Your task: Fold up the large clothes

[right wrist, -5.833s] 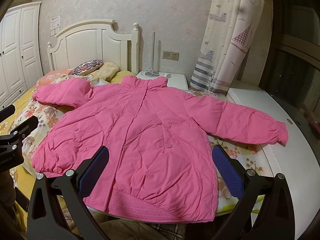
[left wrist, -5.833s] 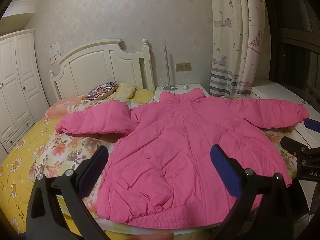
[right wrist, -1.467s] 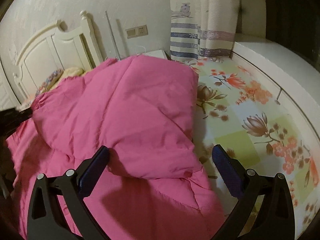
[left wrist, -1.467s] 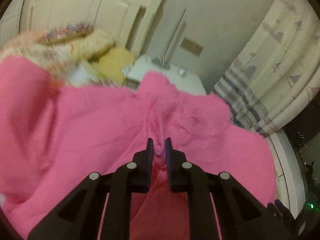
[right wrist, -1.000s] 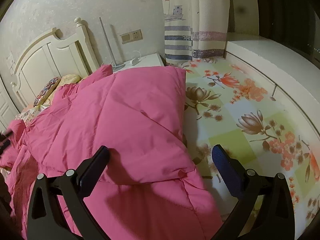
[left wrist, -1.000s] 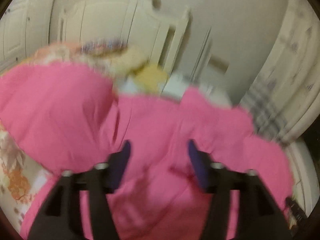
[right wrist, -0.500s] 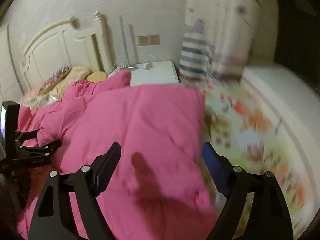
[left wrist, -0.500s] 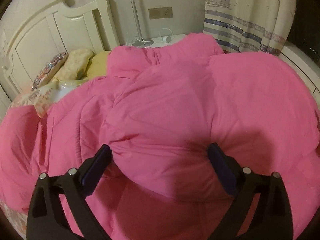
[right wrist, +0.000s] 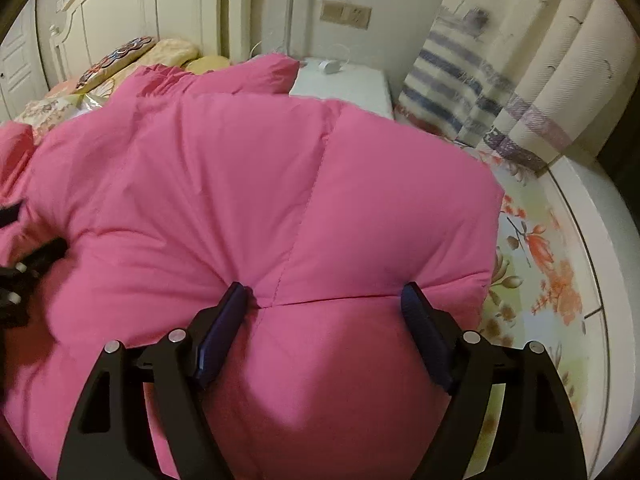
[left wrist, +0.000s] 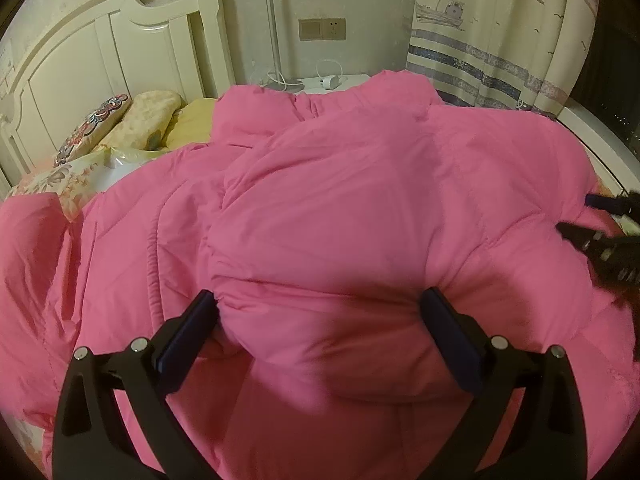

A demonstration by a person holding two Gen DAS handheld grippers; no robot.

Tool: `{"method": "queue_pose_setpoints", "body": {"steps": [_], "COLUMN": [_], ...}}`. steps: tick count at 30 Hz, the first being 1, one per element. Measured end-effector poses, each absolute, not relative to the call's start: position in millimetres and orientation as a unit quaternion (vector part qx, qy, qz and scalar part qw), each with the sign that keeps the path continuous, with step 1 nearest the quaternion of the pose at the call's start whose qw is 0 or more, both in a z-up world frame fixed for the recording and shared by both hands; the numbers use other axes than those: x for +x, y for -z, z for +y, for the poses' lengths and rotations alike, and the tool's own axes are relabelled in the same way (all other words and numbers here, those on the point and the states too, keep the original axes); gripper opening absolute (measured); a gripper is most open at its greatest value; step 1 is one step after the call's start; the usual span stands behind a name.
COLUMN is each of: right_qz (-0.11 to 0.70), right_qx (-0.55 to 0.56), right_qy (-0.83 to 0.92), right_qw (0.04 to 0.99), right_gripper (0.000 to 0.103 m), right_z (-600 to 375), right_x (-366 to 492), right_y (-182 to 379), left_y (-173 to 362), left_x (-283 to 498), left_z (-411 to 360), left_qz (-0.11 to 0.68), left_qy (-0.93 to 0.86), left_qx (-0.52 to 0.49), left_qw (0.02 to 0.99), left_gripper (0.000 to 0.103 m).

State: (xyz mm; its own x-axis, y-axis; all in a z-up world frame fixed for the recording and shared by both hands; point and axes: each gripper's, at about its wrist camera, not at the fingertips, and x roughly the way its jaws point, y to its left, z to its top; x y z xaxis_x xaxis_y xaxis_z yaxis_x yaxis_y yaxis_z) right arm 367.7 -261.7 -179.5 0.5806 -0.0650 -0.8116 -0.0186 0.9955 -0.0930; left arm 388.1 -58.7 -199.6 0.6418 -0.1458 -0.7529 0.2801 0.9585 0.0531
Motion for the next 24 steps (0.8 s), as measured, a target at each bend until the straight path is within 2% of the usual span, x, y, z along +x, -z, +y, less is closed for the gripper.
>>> {"method": "queue_pose_setpoints", "body": {"steps": [5,10,13,16,18,20,24], "right_qz": [0.394,0.436,0.443,0.445,0.410,0.389,0.401], "right_qx": [-0.033,-0.066,-0.051,-0.039,-0.032,-0.039,-0.085], "right_qy": [0.046,0.058,0.057,0.070,0.052,0.036,0.022], "right_qw": [0.917,0.896,0.893,0.892,0.910,0.920,0.912], "right_gripper": [0.079,0.080,0.081,0.080,0.081,0.092,0.092], "right_z": [-273,-268,-272,-270,-256,-238,-203], "right_x": [388,439,441,424,391,361,323], "right_y": [140,183,185,171,149,138,155], "left_y": [199,200,200,200,200,200,198], "left_x": [389,389,389,390,390,390,389], "left_z": [-58,-56,-54,-52,-50,-48,-45], "left_qz": [0.405,0.401,0.401,0.402,0.402,0.402,0.397], "left_qy": [0.119,0.123,0.126,0.131,0.135,0.139,0.146], "left_qx": [0.081,0.074,0.068,0.060,0.054,0.047,0.035], "left_qw": [0.903,0.905,0.905,0.904,0.904,0.904,0.905], "left_gripper": [0.101,0.101,0.101,0.101,0.101,0.101,0.101]}}
